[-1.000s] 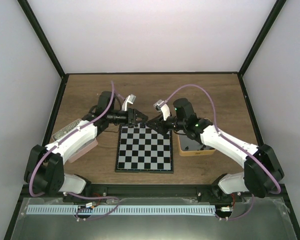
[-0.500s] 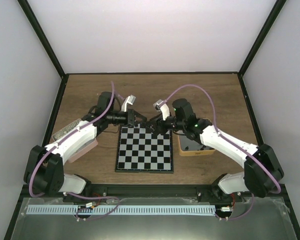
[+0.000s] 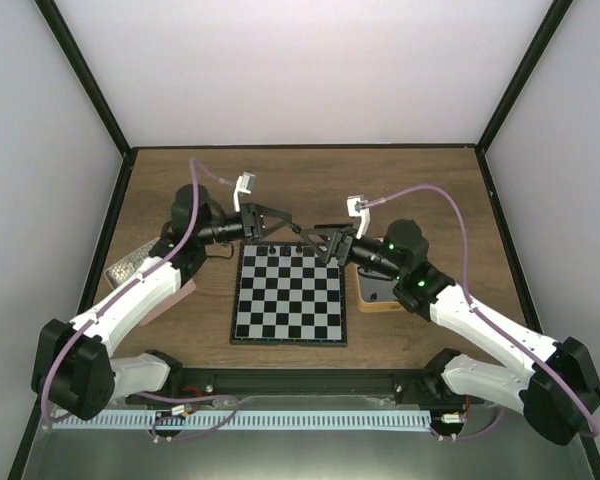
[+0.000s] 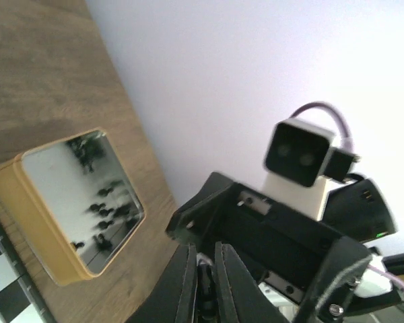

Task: Set up the chess pieces on the board
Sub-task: Pick up the chess piece from the storage box.

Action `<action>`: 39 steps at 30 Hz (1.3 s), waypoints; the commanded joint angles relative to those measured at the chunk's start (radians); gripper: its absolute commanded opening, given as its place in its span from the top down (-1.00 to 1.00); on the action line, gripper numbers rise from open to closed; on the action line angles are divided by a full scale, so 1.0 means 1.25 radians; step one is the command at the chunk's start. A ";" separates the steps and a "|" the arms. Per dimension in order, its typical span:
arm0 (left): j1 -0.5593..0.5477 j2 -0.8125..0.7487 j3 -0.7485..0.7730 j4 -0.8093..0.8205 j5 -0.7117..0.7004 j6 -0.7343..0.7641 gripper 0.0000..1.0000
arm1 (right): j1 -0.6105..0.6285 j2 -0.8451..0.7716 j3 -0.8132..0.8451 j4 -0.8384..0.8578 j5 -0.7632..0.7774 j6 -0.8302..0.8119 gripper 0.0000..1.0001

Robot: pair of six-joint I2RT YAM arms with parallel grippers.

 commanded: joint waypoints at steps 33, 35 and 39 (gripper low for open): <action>0.003 -0.042 -0.083 0.346 -0.087 -0.328 0.92 | 0.005 0.068 0.039 0.248 0.016 0.380 0.94; 0.004 -0.049 -0.083 0.308 -0.102 -0.299 0.92 | 0.005 0.069 0.062 0.164 0.025 0.351 0.98; 0.005 -0.094 -0.074 0.110 -0.194 -0.153 0.92 | 0.001 0.077 0.116 -0.079 0.078 0.257 0.99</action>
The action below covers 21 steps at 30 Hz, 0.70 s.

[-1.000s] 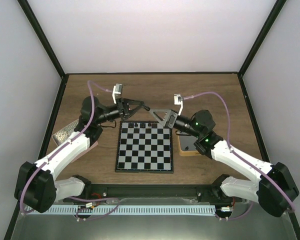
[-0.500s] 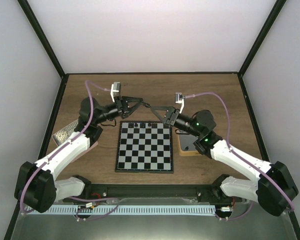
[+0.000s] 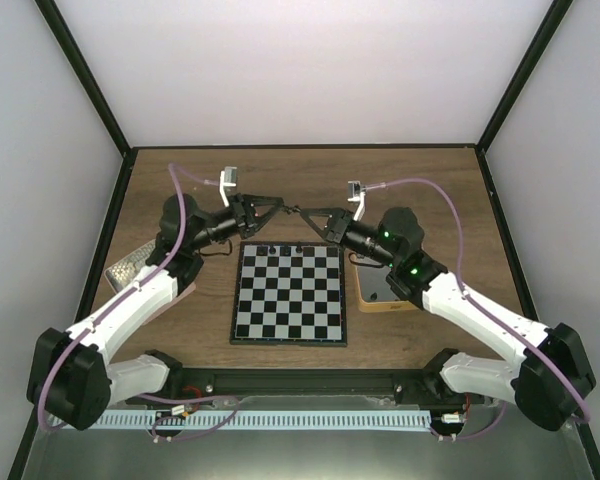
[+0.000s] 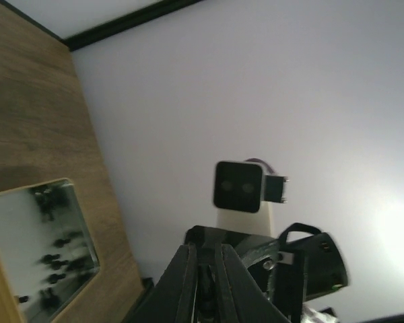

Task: Set up the chess pieces on the board
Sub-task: Pick up the chess piece from the storage box.

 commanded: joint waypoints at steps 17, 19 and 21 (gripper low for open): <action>0.002 -0.127 0.102 -0.744 -0.684 0.644 0.92 | -0.007 0.329 0.374 -0.977 0.415 -0.477 0.99; 0.002 -0.127 0.092 -0.732 -0.671 0.646 0.92 | -0.012 0.360 0.387 -1.000 0.452 -0.492 0.98; 0.002 -0.122 0.083 -0.719 -0.655 0.648 0.92 | -0.017 0.389 0.402 -1.006 0.459 -0.508 0.97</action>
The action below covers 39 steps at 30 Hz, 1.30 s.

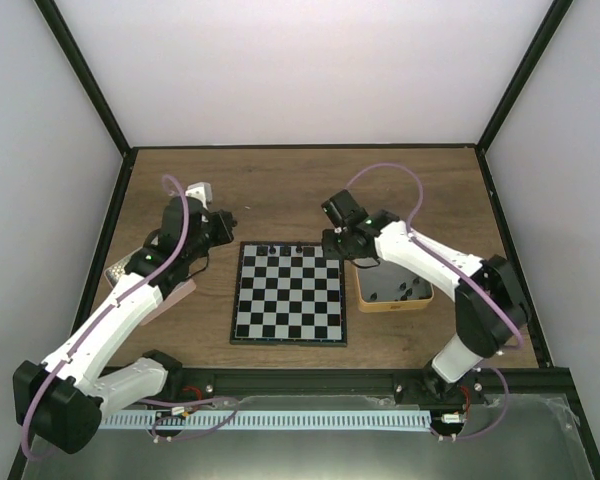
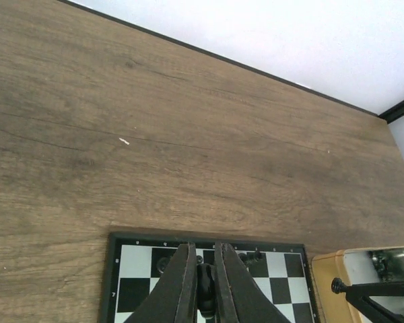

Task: Set up the chess pieces on the board
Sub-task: Pick up the chess piece from the storage box, then place the chess piece on the chessboard.

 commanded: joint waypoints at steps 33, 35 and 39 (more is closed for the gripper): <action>0.002 0.038 0.003 0.030 0.047 0.066 0.92 | -0.037 0.260 0.179 -0.082 0.080 -0.142 0.79; 0.002 0.038 0.005 0.030 0.049 0.064 0.92 | -0.038 0.260 0.178 -0.081 0.075 -0.142 0.66; 0.002 0.040 0.005 0.030 0.056 0.063 0.92 | -0.040 0.253 0.178 -0.076 0.063 -0.145 0.48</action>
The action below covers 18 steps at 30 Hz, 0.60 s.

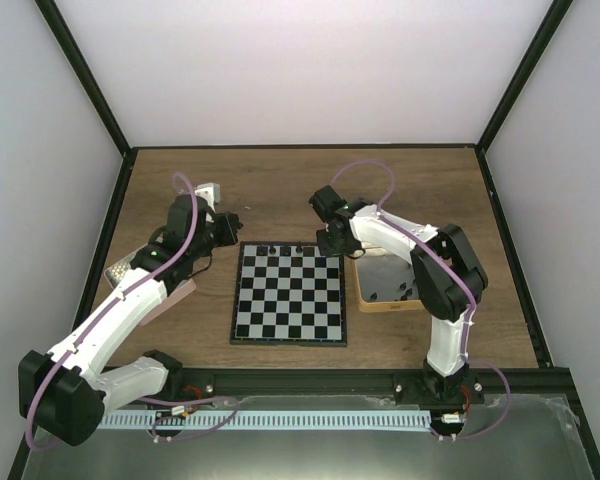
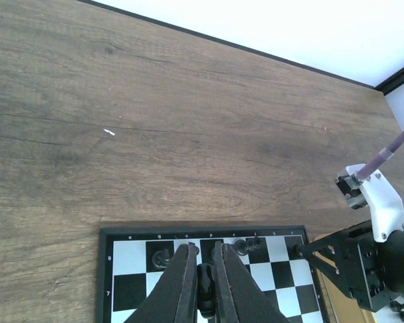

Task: Set up the chess pieces on the board
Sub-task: Place the chess piece on the chessboard.

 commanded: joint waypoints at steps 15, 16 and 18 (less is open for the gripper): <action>-0.012 0.048 0.030 0.044 0.109 -0.013 0.91 | -0.032 -0.044 -0.060 0.090 -0.046 0.031 0.40; -0.014 0.048 0.032 0.046 0.111 -0.015 0.92 | -0.032 -0.042 -0.066 0.096 -0.048 0.034 0.37; -0.020 0.050 0.034 0.050 0.114 -0.017 0.92 | -0.032 -0.040 -0.077 0.112 -0.055 0.036 0.35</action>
